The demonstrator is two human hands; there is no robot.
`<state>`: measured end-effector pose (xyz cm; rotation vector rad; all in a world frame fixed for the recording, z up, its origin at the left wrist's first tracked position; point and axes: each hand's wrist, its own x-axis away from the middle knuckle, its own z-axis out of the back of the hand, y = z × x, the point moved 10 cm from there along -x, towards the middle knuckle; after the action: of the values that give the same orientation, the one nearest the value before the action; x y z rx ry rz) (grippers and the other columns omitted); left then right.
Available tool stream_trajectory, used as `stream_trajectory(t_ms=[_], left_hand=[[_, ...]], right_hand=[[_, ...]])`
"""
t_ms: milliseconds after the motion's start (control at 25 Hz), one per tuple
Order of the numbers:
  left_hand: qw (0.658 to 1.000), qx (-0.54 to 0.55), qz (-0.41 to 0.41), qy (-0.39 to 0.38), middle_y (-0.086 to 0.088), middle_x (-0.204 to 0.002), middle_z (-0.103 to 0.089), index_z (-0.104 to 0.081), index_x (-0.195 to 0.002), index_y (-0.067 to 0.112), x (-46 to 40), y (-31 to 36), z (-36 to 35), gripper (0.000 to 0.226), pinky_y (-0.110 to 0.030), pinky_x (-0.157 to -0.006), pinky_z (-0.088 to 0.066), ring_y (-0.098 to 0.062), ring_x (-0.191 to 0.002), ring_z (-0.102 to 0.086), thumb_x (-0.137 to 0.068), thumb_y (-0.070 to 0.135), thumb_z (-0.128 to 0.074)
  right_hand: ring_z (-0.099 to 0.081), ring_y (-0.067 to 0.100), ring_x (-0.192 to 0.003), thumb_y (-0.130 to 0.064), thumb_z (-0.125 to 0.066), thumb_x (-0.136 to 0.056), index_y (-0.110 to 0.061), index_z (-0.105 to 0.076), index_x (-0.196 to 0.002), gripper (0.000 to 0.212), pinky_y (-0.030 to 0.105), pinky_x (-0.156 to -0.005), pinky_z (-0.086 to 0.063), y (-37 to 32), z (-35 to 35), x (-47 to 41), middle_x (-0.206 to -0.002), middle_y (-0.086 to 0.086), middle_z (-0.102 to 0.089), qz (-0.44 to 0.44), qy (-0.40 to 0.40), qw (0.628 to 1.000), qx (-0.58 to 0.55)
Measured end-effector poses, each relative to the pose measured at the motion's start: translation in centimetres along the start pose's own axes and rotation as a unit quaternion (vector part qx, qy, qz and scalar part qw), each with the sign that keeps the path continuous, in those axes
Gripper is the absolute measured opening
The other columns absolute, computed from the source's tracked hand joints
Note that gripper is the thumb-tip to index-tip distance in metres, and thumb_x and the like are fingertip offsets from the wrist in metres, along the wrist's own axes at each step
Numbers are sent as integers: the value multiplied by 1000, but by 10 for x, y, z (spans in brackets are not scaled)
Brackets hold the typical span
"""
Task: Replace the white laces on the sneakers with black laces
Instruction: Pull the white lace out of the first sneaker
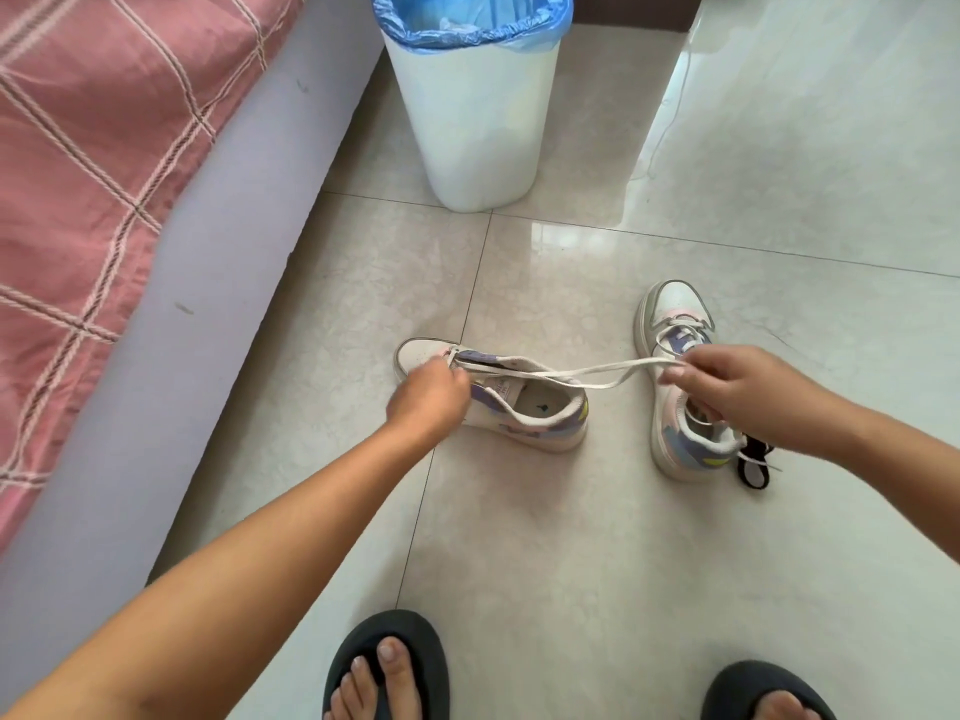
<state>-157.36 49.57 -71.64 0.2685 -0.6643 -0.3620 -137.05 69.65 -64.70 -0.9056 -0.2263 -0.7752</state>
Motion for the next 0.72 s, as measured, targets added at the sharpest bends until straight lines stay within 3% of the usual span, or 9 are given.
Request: stream_trajectory(t_ms=[80,160,200,240,360,480,600,720], left_hand=[[996,-39,-21,72,-13,-110,-60,-54,-107,5,-14,-2,22,30,-35,-75,-42,-32,-100,-57,-97,29,-39],[996,-52,-43,64,-11,-116,-54,-55,-108,6,-25,2,18,29,-37,-81,-43,-29,-107,-53,-95,29,-46],[995,-67,-52,55,-11,-118,-52,-56,-109,6,-29,4,13,28,-38,-83,-44,-29,-109,-52,-93,29,-49],[993,-87,-59,55,-12,-119,-51,-56,-109,5,-31,7,10,28,-38,-84,-44,-30,-110,-52,-93,27,-50],[983,-154,-75,66,-13,-118,-52,-54,-112,4,-34,15,11,25,-37,-79,-43,-32,-109,-53,-93,18,-48],[973,-197,-101,67,-16,-117,-54,-53,-113,2,-35,20,11,24,-38,-78,-43,-35,-106,-56,-93,12,-44],[966,-217,-126,67,-18,-115,-56,-51,-112,-1,-34,26,10,24,-38,-77,-44,-37,-103,-57,-91,9,-44],[959,-228,-151,78,-18,-114,-57,-50,-111,-1,-31,32,15,23,-38,-74,-43,-37,-101,-58,-90,8,-44]], right_hand=[[-56,28,-88,-27,-48,-95,-7,-58,-116,31,38,-80,-43,-24,10,-13,-93,10,-60,66,121,978,155],[-50,37,-102,-27,-48,-85,-3,-55,-122,45,49,-88,-44,-57,-7,-11,-107,21,-57,163,206,931,251],[-48,38,-108,-26,-52,-82,-2,-54,-124,49,53,-91,-42,-73,-27,-10,-113,24,-55,209,207,914,278],[-44,38,-117,-27,-57,-83,-3,-50,-130,53,53,-97,-38,-84,-53,-13,-124,25,-51,234,157,912,298],[-16,31,-141,-48,-54,-89,-10,-14,-150,82,41,-114,-14,-88,-113,-33,-153,17,-18,201,3,920,337],[-11,31,-143,-60,-51,-86,-13,2,-150,96,44,-116,-12,-88,-136,-58,-154,16,-11,185,-25,902,390],[-39,33,-127,-62,-53,-83,-16,-8,-149,92,43,-103,-34,-83,-144,-72,-140,14,-35,153,-35,917,366],[-49,32,-113,-55,-51,-87,-23,-23,-142,71,41,-88,-41,-78,-141,-69,-127,11,-44,148,-13,926,348]])
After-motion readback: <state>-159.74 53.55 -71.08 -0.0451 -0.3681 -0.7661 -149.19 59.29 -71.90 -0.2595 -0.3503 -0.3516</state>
